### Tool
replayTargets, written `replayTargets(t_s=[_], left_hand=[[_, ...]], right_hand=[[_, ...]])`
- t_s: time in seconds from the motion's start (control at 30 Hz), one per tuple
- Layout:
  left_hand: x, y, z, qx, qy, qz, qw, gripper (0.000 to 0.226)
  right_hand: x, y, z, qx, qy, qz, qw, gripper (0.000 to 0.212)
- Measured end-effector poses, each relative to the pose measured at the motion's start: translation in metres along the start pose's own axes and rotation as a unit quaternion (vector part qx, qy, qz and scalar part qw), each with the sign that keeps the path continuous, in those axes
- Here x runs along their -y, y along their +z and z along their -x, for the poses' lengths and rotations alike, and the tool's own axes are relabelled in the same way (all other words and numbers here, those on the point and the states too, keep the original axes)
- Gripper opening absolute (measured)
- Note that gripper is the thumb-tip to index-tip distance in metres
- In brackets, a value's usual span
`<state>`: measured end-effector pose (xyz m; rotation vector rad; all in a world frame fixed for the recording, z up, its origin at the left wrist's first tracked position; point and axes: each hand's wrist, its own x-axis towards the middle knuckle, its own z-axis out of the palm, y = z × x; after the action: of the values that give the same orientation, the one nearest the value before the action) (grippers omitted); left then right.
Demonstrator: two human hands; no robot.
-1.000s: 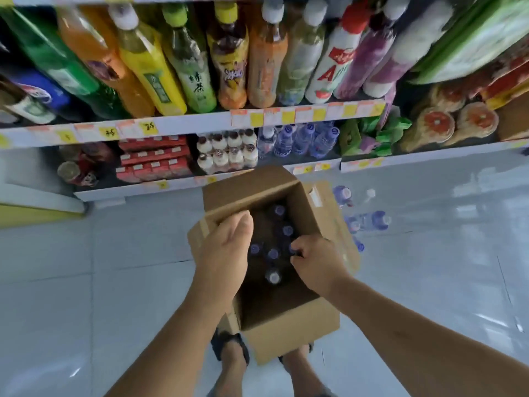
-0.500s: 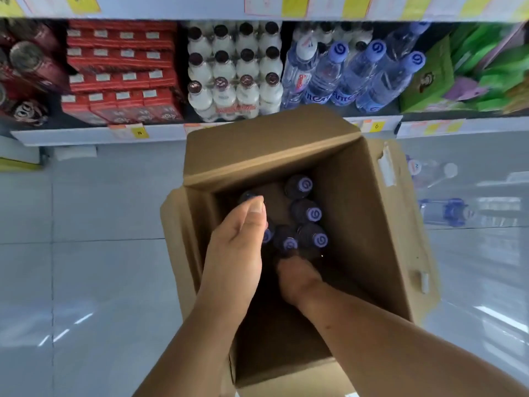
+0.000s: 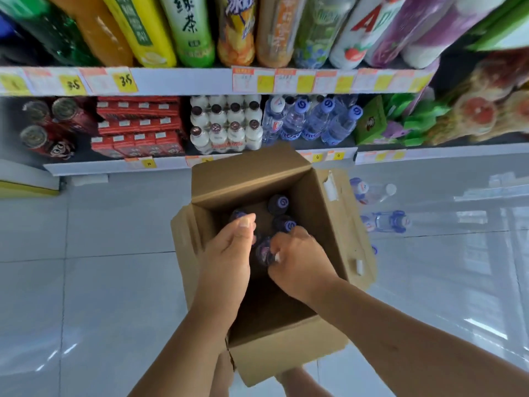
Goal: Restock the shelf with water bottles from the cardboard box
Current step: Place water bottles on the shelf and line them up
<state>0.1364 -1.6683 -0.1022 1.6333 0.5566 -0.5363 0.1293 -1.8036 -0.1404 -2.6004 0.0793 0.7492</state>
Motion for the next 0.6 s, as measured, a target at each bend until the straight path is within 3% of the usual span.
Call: replayTargets(t_s=[0.1, 0.27, 0.4, 0.53, 0.6], left_hand=[[-0.044, -0.004, 0.032, 0.019, 0.011, 0.025, 0.999, 0.059], [-0.137, -0.018, 0.081, 0.007, 0.040, 0.025, 0.999, 0.040], [-0.216, -0.033, 0.122, 0.042, 0.091, 0.061, 0.993, 0.018], [-0.296, -0.050, 0.183, 0.125, 0.166, 0.051, 0.977, 0.043], [-0.333, -0.060, 0.214, 0.165, 0.199, 0.049, 0.965, 0.033]], right_hand=[[0.029, -0.066, 0.033, -0.074, -0.047, -0.018, 0.996, 0.016], [0.087, -0.186, 0.094, -0.206, -0.110, -0.036, 0.972, 0.013], [0.132, -0.280, 0.151, -0.258, -0.128, -0.103, 0.952, 0.018], [0.177, -0.388, 0.215, -0.272, -0.176, -0.155, 0.933, 0.025], [0.197, -0.442, 0.245, -0.255, -0.184, -0.193, 0.930, 0.024]])
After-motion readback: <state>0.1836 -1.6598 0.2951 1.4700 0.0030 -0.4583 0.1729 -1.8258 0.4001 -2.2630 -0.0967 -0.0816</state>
